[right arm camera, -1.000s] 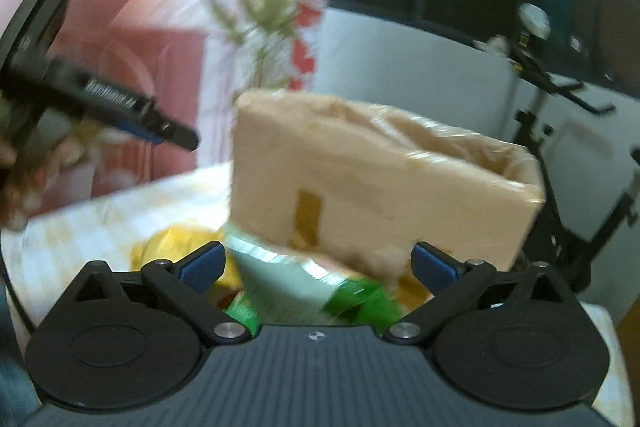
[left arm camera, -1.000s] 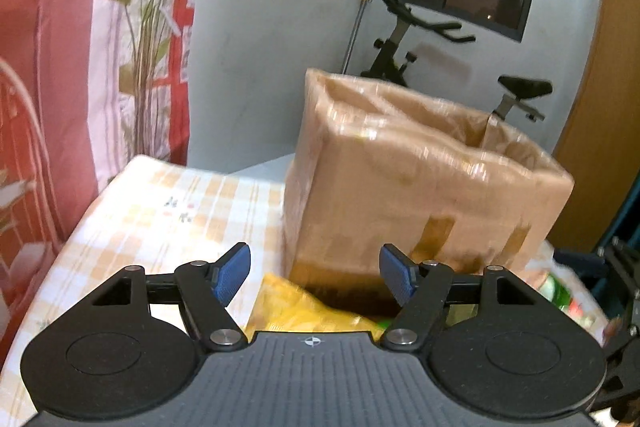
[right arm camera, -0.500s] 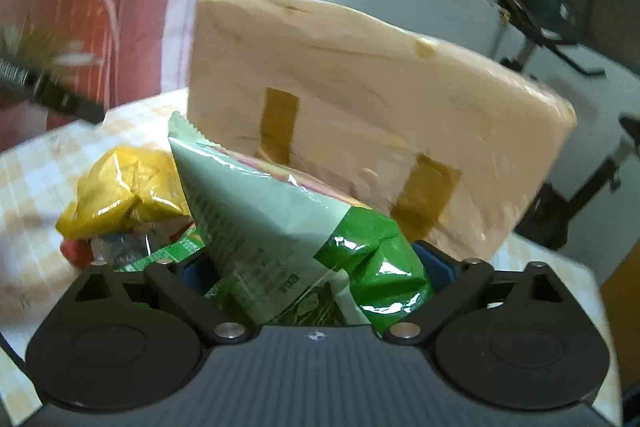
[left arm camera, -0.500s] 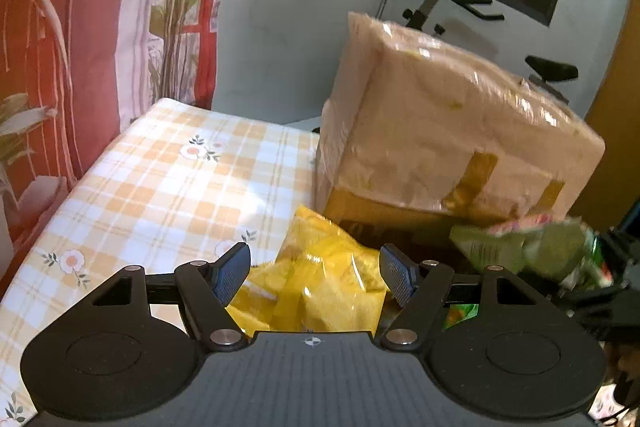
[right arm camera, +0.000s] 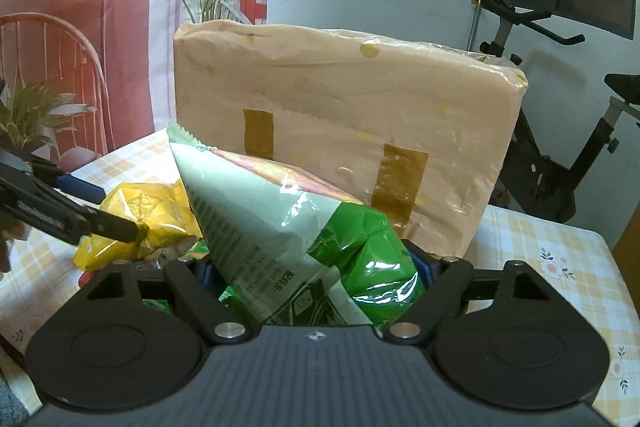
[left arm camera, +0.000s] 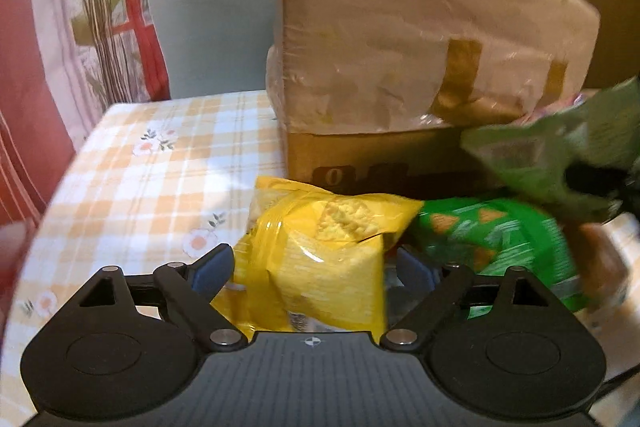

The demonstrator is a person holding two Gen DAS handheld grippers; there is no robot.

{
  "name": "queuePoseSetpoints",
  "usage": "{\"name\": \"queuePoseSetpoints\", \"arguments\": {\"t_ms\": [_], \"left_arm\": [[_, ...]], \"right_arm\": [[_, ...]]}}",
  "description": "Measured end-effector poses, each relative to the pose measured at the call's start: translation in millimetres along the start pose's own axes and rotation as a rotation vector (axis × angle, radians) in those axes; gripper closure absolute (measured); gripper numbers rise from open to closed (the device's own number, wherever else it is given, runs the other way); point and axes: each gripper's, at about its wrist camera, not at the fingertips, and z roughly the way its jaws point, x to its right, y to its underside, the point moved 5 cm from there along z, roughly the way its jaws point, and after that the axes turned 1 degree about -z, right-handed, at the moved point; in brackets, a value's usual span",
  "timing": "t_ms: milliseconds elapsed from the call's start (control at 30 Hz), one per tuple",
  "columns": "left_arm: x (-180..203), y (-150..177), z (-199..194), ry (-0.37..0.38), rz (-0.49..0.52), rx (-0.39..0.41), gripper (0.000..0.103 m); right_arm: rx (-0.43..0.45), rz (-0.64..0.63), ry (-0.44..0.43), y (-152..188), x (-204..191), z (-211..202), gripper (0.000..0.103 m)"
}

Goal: Organize snacks
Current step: 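Grasp the yellow chip bag with the left tool while the right tool grasps the green-white bag, then carry both bags over the box and open both tools to drop them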

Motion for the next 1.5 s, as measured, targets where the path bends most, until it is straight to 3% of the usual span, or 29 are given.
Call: {"name": "queuePoseSetpoints", "arguments": {"t_ms": [233, 400, 433, 500, 800, 1033, 1133, 1333, 1500], "left_arm": [[-5, 3, 22, -0.048, 0.022, -0.058, 0.011], [-13, 2, 21, -0.038, -0.04, -0.039, 0.021], [-17, 2, 17, -0.024, -0.074, -0.025, 0.029], [-21, 3, 9, -0.028, -0.115, 0.0, 0.034], [-28, -3, -49, -0.002, -0.251, 0.145, 0.035], [-11, -18, -76, 0.058, -0.238, 0.214, 0.035], [-3, -28, -89, 0.095, -0.223, 0.264, 0.035], [10, -59, -113, 0.134, -0.167, 0.359, 0.035], [17, -96, -131, 0.179, -0.13, 0.451, 0.034]], "right_arm": [[0.0, 0.017, -0.003, 1, 3, 0, 0.018], [0.004, 0.025, -0.005, 1, 3, -1, 0.018], [0.007, 0.029, -0.007, 1, 3, -2, 0.018], [0.013, 0.042, -0.012, 2, 5, -3, 0.018], [0.059, 0.073, -0.055, -3, 8, -18, 0.02], [0.094, 0.106, -0.093, -17, 14, -38, 0.02], [0.113, 0.164, -0.151, -26, 16, -49, 0.021], [0.223, 0.224, -0.243, -61, 22, -81, 0.023], [0.34, 0.262, -0.255, -103, 38, -101, 0.023]]}}
